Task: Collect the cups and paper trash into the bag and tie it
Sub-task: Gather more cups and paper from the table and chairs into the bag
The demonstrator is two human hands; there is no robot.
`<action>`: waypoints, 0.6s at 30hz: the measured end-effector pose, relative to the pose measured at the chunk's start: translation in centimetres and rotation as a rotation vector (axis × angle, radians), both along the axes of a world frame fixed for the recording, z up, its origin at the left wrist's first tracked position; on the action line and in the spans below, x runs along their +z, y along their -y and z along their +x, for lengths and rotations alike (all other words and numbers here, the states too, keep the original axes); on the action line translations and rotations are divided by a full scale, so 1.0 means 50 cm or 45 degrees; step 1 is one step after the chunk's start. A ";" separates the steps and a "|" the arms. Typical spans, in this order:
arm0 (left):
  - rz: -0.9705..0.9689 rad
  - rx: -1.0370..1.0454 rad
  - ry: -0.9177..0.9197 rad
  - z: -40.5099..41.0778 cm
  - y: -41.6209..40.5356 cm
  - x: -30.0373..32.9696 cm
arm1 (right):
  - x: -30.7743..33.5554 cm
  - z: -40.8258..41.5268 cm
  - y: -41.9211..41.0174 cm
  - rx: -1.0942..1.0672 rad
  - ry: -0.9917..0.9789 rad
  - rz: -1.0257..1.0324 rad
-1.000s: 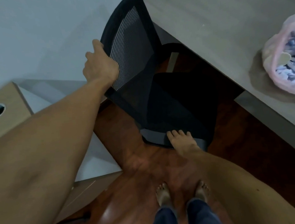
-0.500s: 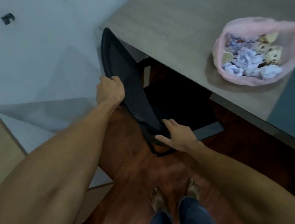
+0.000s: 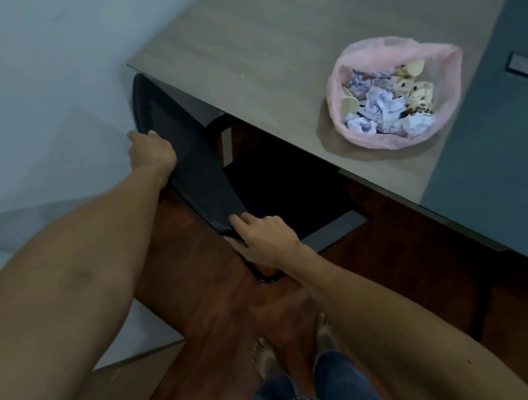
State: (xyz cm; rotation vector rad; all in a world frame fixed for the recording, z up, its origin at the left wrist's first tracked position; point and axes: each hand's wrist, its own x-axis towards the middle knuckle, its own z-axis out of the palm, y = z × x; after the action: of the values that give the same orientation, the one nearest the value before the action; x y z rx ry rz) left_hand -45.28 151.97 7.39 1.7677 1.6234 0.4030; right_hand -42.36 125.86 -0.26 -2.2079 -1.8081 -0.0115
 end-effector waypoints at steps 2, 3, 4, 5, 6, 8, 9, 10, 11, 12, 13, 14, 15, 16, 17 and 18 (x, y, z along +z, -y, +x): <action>-0.004 0.017 0.020 0.003 0.000 -0.004 | 0.002 0.009 0.002 0.027 -0.050 -0.018; 0.000 0.022 0.030 0.006 0.000 -0.007 | 0.002 0.014 0.003 0.038 -0.066 -0.027; 0.006 0.026 0.039 0.011 0.004 -0.007 | 0.004 0.020 0.006 0.046 -0.078 -0.039; 0.007 0.033 0.042 0.016 0.008 -0.008 | 0.008 0.028 0.010 0.054 -0.088 -0.059; 0.005 0.044 0.051 0.022 0.012 -0.008 | 0.013 0.039 0.014 0.063 -0.092 -0.090; -0.010 0.061 0.076 0.038 0.023 -0.013 | 0.022 0.066 0.028 0.068 -0.088 -0.150; -0.021 0.059 0.083 0.048 0.034 -0.010 | 0.027 0.081 0.038 0.059 -0.081 -0.167; -0.030 0.062 0.091 0.059 0.045 -0.007 | 0.031 0.097 0.050 0.041 -0.073 -0.180; -0.049 0.066 0.115 0.070 0.055 -0.004 | 0.035 0.114 0.063 0.013 -0.064 -0.192; -0.075 0.072 0.150 0.082 0.068 0.002 | 0.039 0.132 0.076 -0.024 -0.047 -0.203; -0.109 0.075 0.189 0.095 0.076 0.005 | 0.041 0.150 0.090 -0.068 -0.026 -0.222; -0.148 0.075 0.240 0.108 0.085 0.008 | 0.044 0.169 0.104 -0.115 -0.009 -0.245; -0.185 0.069 0.293 0.122 0.089 0.005 | 0.047 0.187 0.117 -0.172 -0.006 -0.263; -0.221 0.055 0.325 0.133 0.102 0.009 | 0.050 0.205 0.130 -0.230 -0.017 -0.275; -0.253 0.023 0.362 0.146 0.111 0.011 | 0.054 0.222 0.142 -0.284 -0.035 -0.282; -0.259 0.018 0.369 0.158 0.124 0.017 | 0.058 0.239 0.153 -0.333 -0.049 -0.285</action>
State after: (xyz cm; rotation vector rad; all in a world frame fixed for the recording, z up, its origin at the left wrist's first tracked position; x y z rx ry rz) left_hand -37.35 145.78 8.26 1.4727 1.4189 0.4602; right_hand -30.41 118.19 2.64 -2.5673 -1.5543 0.1867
